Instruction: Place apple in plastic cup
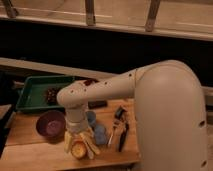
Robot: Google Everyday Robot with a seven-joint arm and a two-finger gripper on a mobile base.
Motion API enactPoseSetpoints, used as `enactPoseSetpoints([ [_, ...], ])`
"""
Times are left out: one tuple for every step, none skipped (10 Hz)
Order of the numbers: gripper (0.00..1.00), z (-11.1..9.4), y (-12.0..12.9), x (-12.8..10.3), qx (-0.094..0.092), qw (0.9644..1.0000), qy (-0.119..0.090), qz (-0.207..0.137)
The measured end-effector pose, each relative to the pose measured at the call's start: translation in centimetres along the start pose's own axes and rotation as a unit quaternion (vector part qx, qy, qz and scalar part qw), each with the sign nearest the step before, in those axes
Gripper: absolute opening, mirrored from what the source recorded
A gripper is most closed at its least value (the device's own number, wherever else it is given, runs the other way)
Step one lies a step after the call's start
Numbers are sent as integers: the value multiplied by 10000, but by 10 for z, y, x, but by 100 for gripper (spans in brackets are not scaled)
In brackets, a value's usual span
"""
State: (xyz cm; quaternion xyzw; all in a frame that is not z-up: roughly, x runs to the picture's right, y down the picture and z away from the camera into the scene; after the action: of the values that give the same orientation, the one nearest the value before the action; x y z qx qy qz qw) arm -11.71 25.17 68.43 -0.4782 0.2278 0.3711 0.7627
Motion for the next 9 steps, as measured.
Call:
enactPoseSetpoints([
  [80,6,2,0,-40,9999,131,-11],
  [80,9,2,0,-65,9998,197,2],
  [75,12,1,1,-108,9997,235,44],
  [66,14,-1,1,-120,9996,251,105],
  [55,13,-3,2,-111,9995,250,175],
  [45,12,-4,3,-91,9994,252,217],
  [37,12,-5,3,-79,9994,242,251],
  [27,11,-6,3,-62,9993,225,282],
  [16,7,-8,4,-28,9993,173,321],
])
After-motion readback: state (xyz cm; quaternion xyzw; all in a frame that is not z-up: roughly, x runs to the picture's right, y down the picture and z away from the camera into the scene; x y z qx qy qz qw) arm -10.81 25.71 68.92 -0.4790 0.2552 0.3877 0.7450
